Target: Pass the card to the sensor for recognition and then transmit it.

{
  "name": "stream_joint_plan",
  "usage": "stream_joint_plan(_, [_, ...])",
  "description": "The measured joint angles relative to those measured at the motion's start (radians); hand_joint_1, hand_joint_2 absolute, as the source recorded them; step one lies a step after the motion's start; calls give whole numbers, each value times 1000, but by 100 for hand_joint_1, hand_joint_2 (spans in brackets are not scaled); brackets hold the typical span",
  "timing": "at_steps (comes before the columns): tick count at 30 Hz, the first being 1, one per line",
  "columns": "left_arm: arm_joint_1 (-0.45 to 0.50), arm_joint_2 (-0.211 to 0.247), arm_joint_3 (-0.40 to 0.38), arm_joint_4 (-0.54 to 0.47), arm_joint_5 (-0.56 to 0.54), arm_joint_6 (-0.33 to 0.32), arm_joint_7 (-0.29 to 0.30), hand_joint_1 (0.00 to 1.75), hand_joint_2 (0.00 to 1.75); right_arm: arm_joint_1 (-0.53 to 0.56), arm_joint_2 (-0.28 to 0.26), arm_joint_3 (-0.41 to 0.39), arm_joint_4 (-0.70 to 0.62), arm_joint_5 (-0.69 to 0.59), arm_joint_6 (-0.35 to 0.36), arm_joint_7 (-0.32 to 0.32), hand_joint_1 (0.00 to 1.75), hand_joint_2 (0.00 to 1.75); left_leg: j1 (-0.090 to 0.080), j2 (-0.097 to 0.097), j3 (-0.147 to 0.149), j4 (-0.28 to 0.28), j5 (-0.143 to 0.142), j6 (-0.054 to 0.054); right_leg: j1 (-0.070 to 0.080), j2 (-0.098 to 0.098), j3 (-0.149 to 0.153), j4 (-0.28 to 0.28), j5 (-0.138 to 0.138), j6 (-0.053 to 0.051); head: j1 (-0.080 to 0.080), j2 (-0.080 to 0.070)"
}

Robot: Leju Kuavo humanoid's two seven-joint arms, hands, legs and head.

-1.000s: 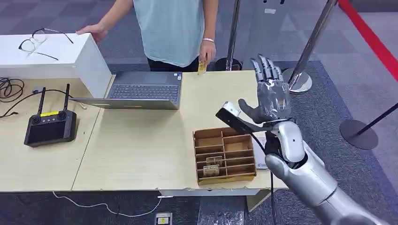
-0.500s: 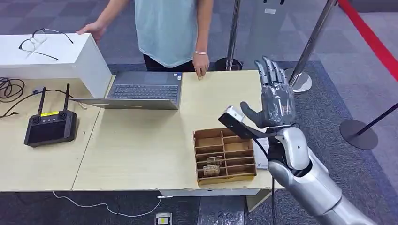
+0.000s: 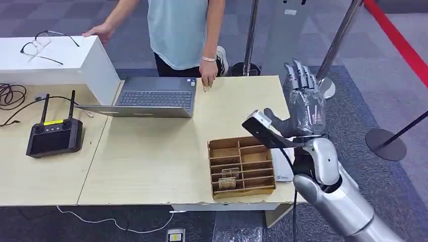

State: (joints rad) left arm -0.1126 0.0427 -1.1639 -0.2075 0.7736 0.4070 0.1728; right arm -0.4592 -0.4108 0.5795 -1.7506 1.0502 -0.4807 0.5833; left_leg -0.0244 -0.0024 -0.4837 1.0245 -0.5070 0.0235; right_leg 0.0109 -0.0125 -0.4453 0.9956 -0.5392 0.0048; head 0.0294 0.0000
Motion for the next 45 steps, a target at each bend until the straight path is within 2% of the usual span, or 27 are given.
stream_joint_plan(5, [0,-1,0,0,0,0,0,0,0,5,0,-11,0,-24,-19,0,0,175,0,0,0,0,0,0,0,0,0,0,0,0,0,0])
stream_joint_plan(8, [0,-2,0,0,-1,0,0,0,0,9,1,-13,0,-96,-36,-7,0,175,0,0,0,0,0,0,0,0,0,0,0,0,0,0])
stream_joint_plan(14, [0,-2,0,0,-3,3,-8,0,0,10,5,-13,1,-143,-45,-18,0,175,0,0,0,0,0,0,0,0,0,0,0,0,0,0])
stream_joint_plan(18, [0,-2,0,0,-3,3,-14,0,0,12,6,-8,2,-222,-40,-42,0,175,0,0,0,0,0,0,0,0,0,0,0,0,0,0])
stream_joint_plan(27, [-1,-2,0,0,-3,3,-14,0,0,20,18,19,11,-233,-25,-54,0,175,0,0,0,0,0,0,0,0,0,0,0,0,0,0])
stream_joint_plan(45, [-1,-1,0,0,-9,3,-18,0,0,23,31,76,17,-232,111,-72,0,175,0,0,-1,0,0,0,0,0,0,0,0,0,0,0])
